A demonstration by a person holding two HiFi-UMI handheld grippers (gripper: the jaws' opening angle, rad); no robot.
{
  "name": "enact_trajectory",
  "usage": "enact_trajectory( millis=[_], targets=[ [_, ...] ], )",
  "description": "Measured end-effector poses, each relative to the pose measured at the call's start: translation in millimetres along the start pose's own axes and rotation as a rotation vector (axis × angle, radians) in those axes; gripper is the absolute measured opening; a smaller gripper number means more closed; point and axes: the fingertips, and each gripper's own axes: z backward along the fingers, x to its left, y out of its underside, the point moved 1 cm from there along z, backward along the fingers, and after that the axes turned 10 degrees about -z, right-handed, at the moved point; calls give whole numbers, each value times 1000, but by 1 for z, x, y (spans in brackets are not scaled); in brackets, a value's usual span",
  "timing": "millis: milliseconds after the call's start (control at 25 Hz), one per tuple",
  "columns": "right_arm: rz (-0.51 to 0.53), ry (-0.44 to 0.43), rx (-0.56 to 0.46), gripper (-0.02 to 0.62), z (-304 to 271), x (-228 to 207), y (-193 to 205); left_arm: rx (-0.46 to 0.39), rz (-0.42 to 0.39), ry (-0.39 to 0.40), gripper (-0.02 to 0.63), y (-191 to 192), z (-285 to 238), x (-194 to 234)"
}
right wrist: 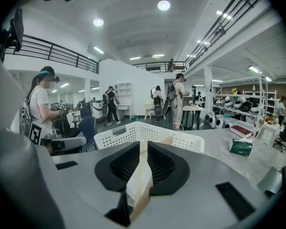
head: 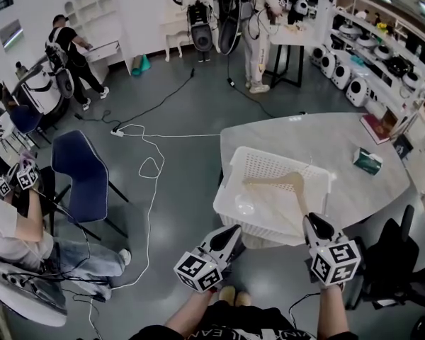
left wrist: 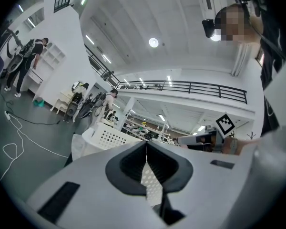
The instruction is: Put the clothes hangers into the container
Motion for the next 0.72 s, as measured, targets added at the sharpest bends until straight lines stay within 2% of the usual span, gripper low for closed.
enact_trajectory(
  millis=[480, 720],
  targets=[
    [14, -41, -34, 66, 20, 23, -6, 8, 3, 14, 9, 2, 3, -6],
    [10, -111, -54, 66, 30, 45, -7, 12, 19, 8, 9, 8, 6, -8]
  ],
)
